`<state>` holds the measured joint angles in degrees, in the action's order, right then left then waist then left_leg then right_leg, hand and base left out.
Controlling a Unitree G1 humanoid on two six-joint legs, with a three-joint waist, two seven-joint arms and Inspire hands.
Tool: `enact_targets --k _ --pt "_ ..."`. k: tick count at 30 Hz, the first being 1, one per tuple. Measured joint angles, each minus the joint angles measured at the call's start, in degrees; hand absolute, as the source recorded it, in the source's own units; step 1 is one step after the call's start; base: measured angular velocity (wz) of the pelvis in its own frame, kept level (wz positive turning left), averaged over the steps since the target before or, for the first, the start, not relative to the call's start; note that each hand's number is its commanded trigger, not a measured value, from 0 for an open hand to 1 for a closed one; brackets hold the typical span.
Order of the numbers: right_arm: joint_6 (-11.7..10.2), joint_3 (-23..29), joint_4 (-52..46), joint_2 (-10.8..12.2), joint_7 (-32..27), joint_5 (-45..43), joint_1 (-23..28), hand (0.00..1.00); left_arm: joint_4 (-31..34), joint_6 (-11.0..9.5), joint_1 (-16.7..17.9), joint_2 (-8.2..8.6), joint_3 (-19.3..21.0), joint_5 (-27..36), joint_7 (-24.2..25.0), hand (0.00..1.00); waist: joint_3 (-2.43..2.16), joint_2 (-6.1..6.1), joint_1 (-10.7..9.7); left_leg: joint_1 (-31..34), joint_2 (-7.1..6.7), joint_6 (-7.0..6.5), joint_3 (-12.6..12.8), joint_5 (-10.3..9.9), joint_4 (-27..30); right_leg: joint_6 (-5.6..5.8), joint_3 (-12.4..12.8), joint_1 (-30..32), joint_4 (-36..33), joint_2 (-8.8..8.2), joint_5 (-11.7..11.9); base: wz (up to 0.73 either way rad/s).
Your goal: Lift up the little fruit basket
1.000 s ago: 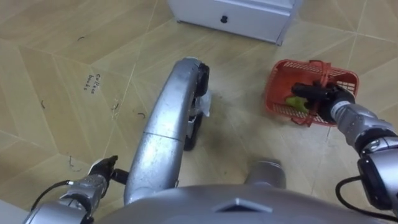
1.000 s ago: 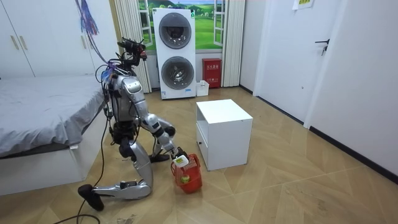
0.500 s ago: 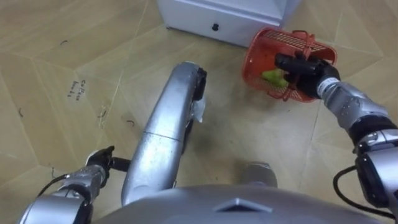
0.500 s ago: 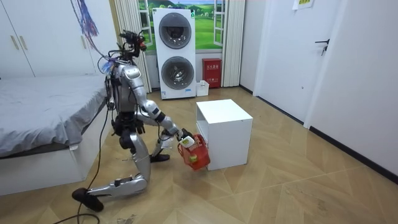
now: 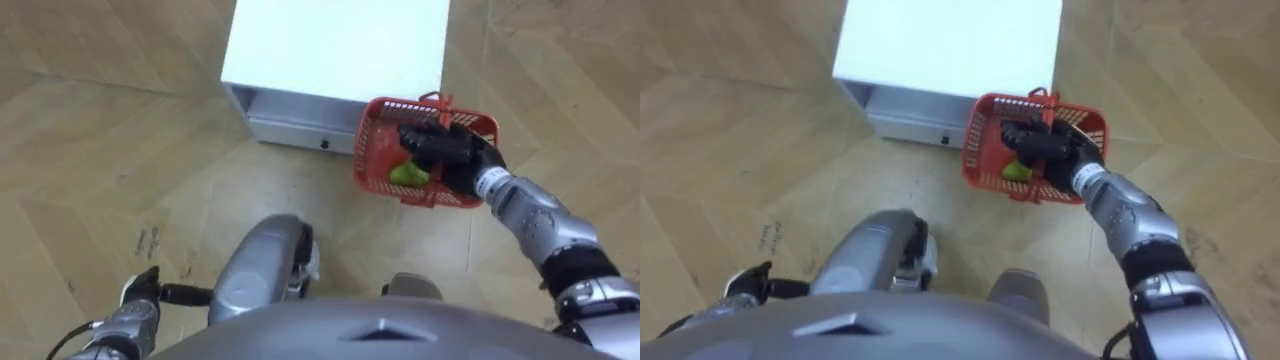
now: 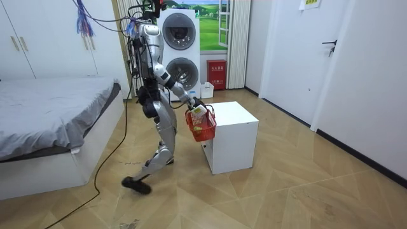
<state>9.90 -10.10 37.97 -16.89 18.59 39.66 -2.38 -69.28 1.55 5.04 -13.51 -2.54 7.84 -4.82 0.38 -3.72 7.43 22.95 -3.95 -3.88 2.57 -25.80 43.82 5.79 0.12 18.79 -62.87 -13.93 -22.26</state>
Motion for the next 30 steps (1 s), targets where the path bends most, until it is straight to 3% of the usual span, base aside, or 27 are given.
enact_targets --k 1,2,3,5,6,7,8,9,10,11,12,13,14,15,16,17,18,19,20,22,24,26,28,30 --pt "0.01 -0.06 -0.04 0.02 -0.51 -0.20 0.21 1.00 0.83 -0.06 0.10 0.14 0.33 0.02 -0.70 0.00 -0.02 0.00 0.26 -2.42 1.28 1.03 -0.10 1.18 -3.63 -0.15 -2.11 1.75 7.43 0.09 -1.79 -0.27" --pt "0.00 -0.16 -0.13 0.31 -1.07 -0.39 0.21 1.00 1.94 -0.09 0.12 0.14 0.83 0.11 -1.25 0.00 0.03 -0.09 0.47 -4.26 2.56 2.15 -1.03 1.83 -5.81 -0.20 -3.99 2.78 16.18 0.74 -2.05 -0.33" --pt "0.00 -0.15 -0.14 0.69 -1.26 -0.47 0.21 1.00 2.47 -0.03 0.25 0.10 1.33 0.20 -1.32 0.00 0.03 -0.38 0.51 -5.04 3.18 2.62 -1.61 2.07 -6.23 -0.43 -4.59 2.85 20.76 1.46 -1.49 -0.30" --pt "0.01 -0.11 -0.15 1.54 -1.51 -0.46 0.32 1.00 4.35 -0.05 1.07 0.66 2.18 0.47 -1.40 0.00 0.04 -0.07 0.66 -7.54 5.43 4.60 -2.58 3.21 -7.98 -2.65 -8.00 -1.55 26.90 4.32 1.13 -0.18" --pt "0.02 -0.64 -0.10 2.02 -1.47 0.04 0.44 1.00 4.52 -0.15 1.49 0.92 2.36 0.50 -1.20 0.00 0.39 -0.09 0.20 -9.84 6.94 5.38 -2.60 4.84 -11.06 -3.46 -8.38 -6.24 32.39 6.41 2.93 0.04" --pt "-0.10 -1.18 -0.07 2.09 -1.08 0.65 0.45 1.00 4.69 -0.21 1.72 1.34 2.36 0.45 -1.14 0.00 0.57 -0.49 -0.28 -11.46 6.41 5.46 -2.22 5.89 -14.91 -3.77 -8.03 -10.13 37.58 7.66 4.79 0.32" --pt "-0.94 -1.02 -0.06 2.04 -0.73 0.76 0.33 1.00 5.51 -0.14 1.73 2.01 2.35 0.47 -1.08 0.00 0.61 -0.54 -1.00 -11.18 4.56 3.56 -1.48 8.22 -19.92 -3.76 -7.55 -13.00 42.19 8.44 6.12 0.31" --pt "-1.15 -0.77 0.11 2.15 -0.84 0.76 0.31 1.00 5.78 -0.06 1.79 2.07 2.47 0.49 -1.04 0.00 0.63 -1.27 -0.78 -11.18 3.81 2.94 -0.93 9.84 -20.63 -3.65 -7.09 -13.89 43.62 8.31 6.42 0.24" --pt "-1.09 -0.83 -0.16 2.65 -0.62 0.74 0.55 1.00 6.61 0.41 2.76 2.28 2.60 0.49 -1.06 0.00 0.12 -1.85 -0.69 -12.78 4.20 2.77 0.85 11.33 -21.85 -3.29 -6.83 -15.33 45.98 8.91 7.81 0.00" --pt "-1.09 -0.72 -0.49 2.77 -0.11 0.67 0.86 1.00 7.40 1.06 3.62 2.62 2.63 0.42 -1.01 0.00 0.26 -1.25 -0.50 -15.29 4.62 2.72 0.16 11.47 -23.94 -3.01 -7.01 -16.72 47.66 9.67 9.18 -0.15" --pt "-1.10 -0.71 -0.52 2.89 0.03 0.42 0.92 1.00 7.53 1.11 4.06 2.65 2.64 0.43 -0.97 0.00 0.22 -1.01 -0.13 -16.44 4.71 2.72 -0.75 11.47 -24.83 -3.08 -7.34 -16.99 47.86 9.94 9.46 -0.48" --pt "-1.15 -0.73 -0.96 3.19 0.14 -0.67 0.90 1.00 7.67 1.03 4.37 2.71 2.98 0.27 -0.90 0.00 0.32 0.02 1.04 -18.50 5.21 2.75 -6.15 11.48 -26.75 -3.71 -7.51 -16.50 48.94 11.47 9.14 -0.92" --pt "-1.21 -1.45 -3.19 3.60 -0.43 -2.55 0.49 1.00 7.36 0.95 4.93 2.71 4.31 0.04 -0.77 0.00 0.25 0.31 1.61 -19.61 6.20 2.94 -9.76 11.49 -28.03 -6.20 -5.96 -14.71 54.79 14.39 11.28 -1.00" --pt "-1.58 -2.09 -4.65 3.64 -0.62 -3.07 0.50 1.00 7.07 0.97 5.09 2.75 5.17 0.00 -0.70 0.00 0.20 0.31 1.46 -19.64 6.51 3.43 -9.86 11.38 -28.01 -6.95 -5.98 -14.46 57.42 15.49 16.07 -0.63" --pt "-2.83 -2.55 -5.82 3.68 -0.54 -3.61 1.35 1.00 5.95 0.99 5.66 3.02 5.99 0.02 -0.52 0.00 0.03 0.90 0.00 -19.72 7.16 5.05 -8.47 11.29 -27.76 -8.29 -8.13 -15.52 57.57 15.53 18.50 0.07" --pt "-3.11 -2.75 -5.24 4.05 -1.13 -3.62 1.76 1.00 5.70 0.96 5.46 3.22 5.91 0.07 0.04 0.00 0.06 0.82 -1.64 -19.65 7.12 5.71 -4.44 10.91 -28.13 -8.29 -7.73 -17.11 57.46 15.18 18.49 0.39" --pt "-3.07 -2.77 -4.77 4.17 -1.48 -3.63 1.77 1.00 5.83 0.90 5.27 3.35 5.77 0.07 0.40 0.00 0.32 0.40 -2.22 -19.37 6.98 5.34 -2.88 11.16 -29.40 -8.25 -6.96 -17.94 57.44 14.85 18.47 0.63" --pt "-3.01 -2.40 -4.43 4.06 -1.93 -3.69 1.95 1.00 6.73 0.70 4.60 3.48 5.70 0.07 0.62 0.00 0.46 -0.10 -2.68 -17.82 5.78 3.98 -1.00 13.59 -33.20 -7.38 -5.18 -19.22 57.27 13.95 17.90 0.54" --pt "-2.95 -2.21 -4.25 3.98 -2.31 -3.89 2.06 1.00 7.69 0.63 4.48 3.06 5.66 0.08 0.45 0.00 0.40 -1.30 -2.37 -16.81 5.06 2.70 0.88 18.87 -33.16 -6.13 -4.83 -20.35 56.79 13.30 16.50 0.36" --pt "-2.95 -2.20 -4.39 5.64 -2.18 -3.96 2.51 1.00 7.69 1.19 4.51 3.40 5.60 0.10 -0.08 0.00 -0.07 -2.08 -1.82 -19.03 4.42 2.64 0.87 19.10 -33.10 -5.03 -5.33 -21.60 56.33 12.74 15.49 0.11" --pt "-2.85 -2.20 -4.37 6.37 -2.02 -3.98 2.64 1.00 7.75 1.39 4.07 3.77 5.83 0.04 -0.59 0.00 -0.02 -2.09 -1.69 -20.31 3.96 2.65 0.16 19.06 -33.12 -4.77 -6.24 -22.52 56.26 12.43 15.20 0.12" --pt "-2.85 -2.03 -4.39 6.35 -2.25 -3.96 2.25 1.00 7.64 1.65 3.12 4.46 5.72 0.05 -0.79 0.00 0.19 -1.76 -1.28 -20.72 3.13 2.63 0.03 18.90 -33.15 -4.94 -6.81 -23.49 56.11 12.07 14.51 0.02" --pt "-2.82 -1.94 -4.29 6.36 -2.75 -3.92 2.44 1.00 7.59 1.70 2.65 5.22 5.74 0.05 -0.79 0.00 0.84 -0.74 -1.53 -20.74 2.91 2.52 0.28 18.78 -33.21 -4.88 -7.53 -23.80 56.09 12.04 14.45 0.11" --pt "-2.29 -2.01 -4.01 6.84 -3.18 -3.93 2.88 1.00 7.49 1.71 2.11 5.38 5.73 0.05 -0.80 0.00 1.00 -0.56 -1.72 -20.62 2.42 2.40 0.22 18.70 -33.62 -4.97 -7.87 -23.62 56.10 11.96 13.93 0.08"
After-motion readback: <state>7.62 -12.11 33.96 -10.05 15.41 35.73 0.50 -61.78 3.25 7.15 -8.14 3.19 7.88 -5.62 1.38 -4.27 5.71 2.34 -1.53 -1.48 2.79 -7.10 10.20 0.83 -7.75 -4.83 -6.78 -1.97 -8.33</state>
